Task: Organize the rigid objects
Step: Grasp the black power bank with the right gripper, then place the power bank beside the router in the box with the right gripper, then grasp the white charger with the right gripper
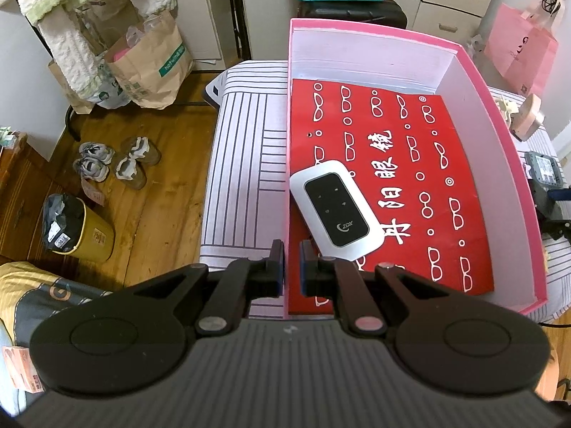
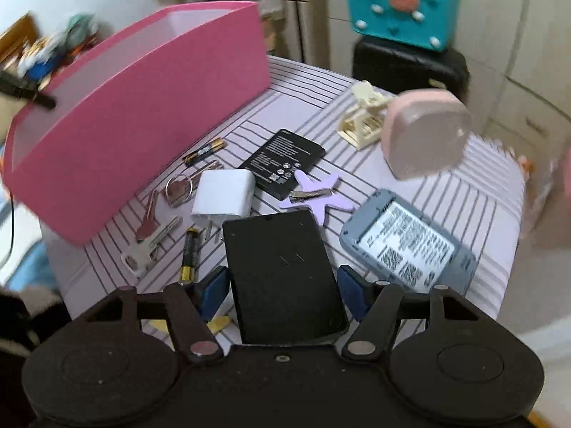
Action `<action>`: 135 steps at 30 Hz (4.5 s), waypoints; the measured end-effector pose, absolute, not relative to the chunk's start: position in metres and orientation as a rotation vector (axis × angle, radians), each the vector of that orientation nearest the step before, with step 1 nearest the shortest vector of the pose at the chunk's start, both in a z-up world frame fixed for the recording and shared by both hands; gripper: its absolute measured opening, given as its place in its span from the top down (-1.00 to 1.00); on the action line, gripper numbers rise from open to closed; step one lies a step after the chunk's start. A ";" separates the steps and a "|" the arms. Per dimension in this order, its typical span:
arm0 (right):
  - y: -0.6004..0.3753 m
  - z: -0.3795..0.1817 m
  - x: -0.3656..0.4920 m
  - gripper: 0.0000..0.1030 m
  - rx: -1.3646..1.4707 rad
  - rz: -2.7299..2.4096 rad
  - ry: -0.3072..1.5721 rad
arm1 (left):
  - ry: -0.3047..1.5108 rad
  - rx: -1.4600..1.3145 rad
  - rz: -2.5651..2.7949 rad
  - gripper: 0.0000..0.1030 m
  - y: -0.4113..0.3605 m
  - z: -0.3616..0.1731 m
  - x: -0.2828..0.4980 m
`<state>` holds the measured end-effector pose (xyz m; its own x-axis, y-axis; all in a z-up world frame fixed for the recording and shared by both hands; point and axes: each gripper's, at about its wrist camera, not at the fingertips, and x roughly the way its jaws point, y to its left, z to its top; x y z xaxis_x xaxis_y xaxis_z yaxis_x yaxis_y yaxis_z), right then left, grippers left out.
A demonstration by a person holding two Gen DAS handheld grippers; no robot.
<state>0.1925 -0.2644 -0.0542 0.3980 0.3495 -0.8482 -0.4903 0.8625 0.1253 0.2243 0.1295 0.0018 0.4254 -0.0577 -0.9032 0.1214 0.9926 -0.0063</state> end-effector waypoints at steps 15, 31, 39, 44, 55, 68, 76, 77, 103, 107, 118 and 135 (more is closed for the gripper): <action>-0.246 -0.049 0.187 -0.30 -0.218 0.414 0.980 | 1.123 0.074 -0.119 0.86 0.131 0.003 0.225; -0.204 0.033 0.177 -0.30 -0.175 0.512 0.815 | 1.091 0.123 -0.141 0.95 0.128 0.005 0.222; -0.112 0.081 0.188 -0.30 -0.257 0.734 0.694 | 1.072 0.068 -0.161 0.95 0.137 0.007 0.222; -0.034 0.050 0.232 -0.30 -0.289 0.775 0.871 | 1.070 0.045 -0.174 0.94 0.142 0.006 0.223; 0.017 -0.023 0.295 -0.30 -0.380 0.475 1.125 | 1.074 0.018 -0.226 0.91 0.149 0.004 0.225; -0.007 -0.026 0.293 -0.35 -0.015 0.450 1.346 | 1.059 0.014 -0.248 0.91 0.152 0.005 0.223; -0.014 -0.028 0.281 -0.23 0.062 0.484 1.404 | 1.056 0.012 -0.250 0.90 0.153 0.006 0.223; -0.014 -0.027 0.278 -0.23 0.062 0.489 1.406 | 1.055 0.012 -0.249 0.90 0.153 0.006 0.223; -0.178 0.033 0.164 -0.23 0.056 0.367 0.761 | 1.056 0.022 -0.218 0.90 0.148 0.004 0.220; -0.195 0.008 0.154 -0.22 0.079 0.374 0.735 | 1.054 0.021 -0.208 0.90 0.146 0.004 0.220; -0.203 -0.041 0.148 -0.21 -0.065 0.380 0.703 | 1.093 0.077 -0.210 0.90 0.139 -0.001 0.224; -0.179 -0.065 0.186 -0.07 -0.210 0.419 0.791 | 1.108 0.068 -0.227 0.90 0.143 0.000 0.226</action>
<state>0.1861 -0.1792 -0.0648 0.6270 0.2855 -0.7248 -0.4399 0.8977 -0.0269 0.2263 0.1425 0.0004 0.4263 -0.1478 -0.8924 0.2149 0.9749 -0.0587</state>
